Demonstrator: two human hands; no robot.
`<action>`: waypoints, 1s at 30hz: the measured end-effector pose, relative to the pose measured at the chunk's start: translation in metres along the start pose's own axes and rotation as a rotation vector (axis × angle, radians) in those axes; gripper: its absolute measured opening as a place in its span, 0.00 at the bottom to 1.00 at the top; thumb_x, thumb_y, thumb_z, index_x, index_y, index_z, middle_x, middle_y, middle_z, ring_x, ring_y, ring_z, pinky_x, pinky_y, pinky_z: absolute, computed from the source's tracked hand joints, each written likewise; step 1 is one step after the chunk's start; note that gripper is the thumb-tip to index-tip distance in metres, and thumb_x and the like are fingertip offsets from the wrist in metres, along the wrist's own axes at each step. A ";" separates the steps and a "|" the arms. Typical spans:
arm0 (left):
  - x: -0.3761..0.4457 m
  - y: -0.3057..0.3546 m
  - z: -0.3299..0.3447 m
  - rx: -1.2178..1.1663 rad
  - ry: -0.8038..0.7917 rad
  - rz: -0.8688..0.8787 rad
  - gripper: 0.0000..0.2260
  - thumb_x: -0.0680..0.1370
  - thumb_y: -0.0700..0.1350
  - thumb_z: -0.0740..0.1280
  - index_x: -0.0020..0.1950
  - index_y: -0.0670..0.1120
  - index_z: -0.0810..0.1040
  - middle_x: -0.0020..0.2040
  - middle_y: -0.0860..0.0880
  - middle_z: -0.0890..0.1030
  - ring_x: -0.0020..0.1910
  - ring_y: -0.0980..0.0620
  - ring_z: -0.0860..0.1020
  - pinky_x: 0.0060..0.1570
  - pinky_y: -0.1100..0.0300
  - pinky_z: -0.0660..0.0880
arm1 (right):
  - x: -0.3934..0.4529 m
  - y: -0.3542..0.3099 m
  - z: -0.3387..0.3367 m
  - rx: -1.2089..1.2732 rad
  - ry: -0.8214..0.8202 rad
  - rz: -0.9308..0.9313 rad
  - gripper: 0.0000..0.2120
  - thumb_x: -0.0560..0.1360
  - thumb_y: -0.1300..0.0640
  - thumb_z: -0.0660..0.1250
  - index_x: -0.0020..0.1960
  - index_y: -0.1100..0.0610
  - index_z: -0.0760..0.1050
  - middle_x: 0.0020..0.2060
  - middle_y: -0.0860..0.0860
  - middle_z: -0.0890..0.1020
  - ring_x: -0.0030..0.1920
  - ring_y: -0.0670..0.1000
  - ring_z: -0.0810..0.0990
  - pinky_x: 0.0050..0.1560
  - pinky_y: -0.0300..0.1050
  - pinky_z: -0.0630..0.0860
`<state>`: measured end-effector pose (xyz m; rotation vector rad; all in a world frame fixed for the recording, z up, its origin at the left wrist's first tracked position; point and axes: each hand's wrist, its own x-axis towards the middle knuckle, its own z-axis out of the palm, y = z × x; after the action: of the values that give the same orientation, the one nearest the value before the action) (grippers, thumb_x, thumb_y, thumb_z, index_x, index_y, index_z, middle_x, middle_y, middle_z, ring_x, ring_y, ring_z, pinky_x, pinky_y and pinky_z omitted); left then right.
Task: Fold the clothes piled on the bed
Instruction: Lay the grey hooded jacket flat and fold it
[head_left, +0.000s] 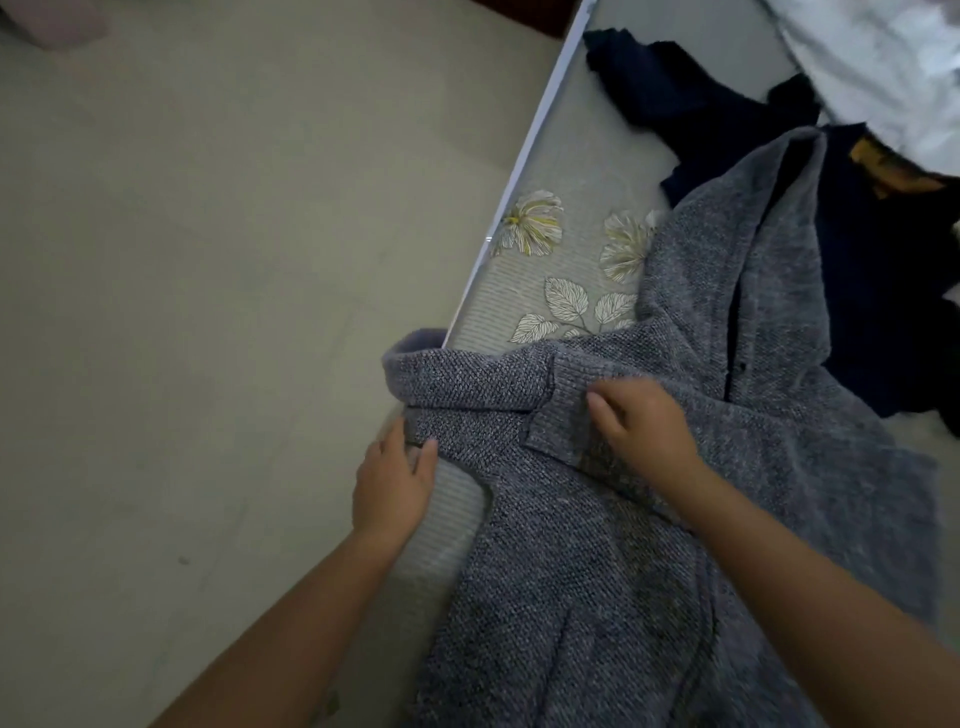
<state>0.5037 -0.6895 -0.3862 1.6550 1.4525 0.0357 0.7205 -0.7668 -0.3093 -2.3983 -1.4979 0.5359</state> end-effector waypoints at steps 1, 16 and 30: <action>0.001 0.002 0.002 -0.033 0.001 0.013 0.24 0.79 0.55 0.55 0.73 0.49 0.60 0.64 0.41 0.73 0.61 0.41 0.72 0.59 0.48 0.70 | 0.014 -0.003 -0.003 0.017 0.055 0.022 0.14 0.78 0.57 0.59 0.50 0.66 0.78 0.42 0.61 0.81 0.44 0.59 0.78 0.45 0.48 0.71; 0.011 0.014 0.003 -0.474 0.062 -0.142 0.25 0.78 0.47 0.64 0.73 0.47 0.60 0.68 0.45 0.70 0.64 0.47 0.71 0.60 0.56 0.68 | 0.124 -0.009 0.008 -0.155 0.070 0.172 0.12 0.79 0.52 0.57 0.43 0.60 0.65 0.32 0.53 0.69 0.40 0.55 0.70 0.39 0.47 0.62; 0.074 0.000 -0.005 -1.315 0.068 -0.708 0.29 0.75 0.33 0.64 0.73 0.49 0.59 0.68 0.38 0.68 0.60 0.41 0.73 0.51 0.54 0.72 | 0.058 0.005 0.062 -0.232 0.206 -0.113 0.25 0.74 0.49 0.52 0.57 0.66 0.76 0.61 0.66 0.73 0.64 0.69 0.68 0.63 0.69 0.60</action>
<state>0.5241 -0.6268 -0.4211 0.0689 1.4427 0.5253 0.7201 -0.7153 -0.3770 -2.4272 -1.6679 0.0904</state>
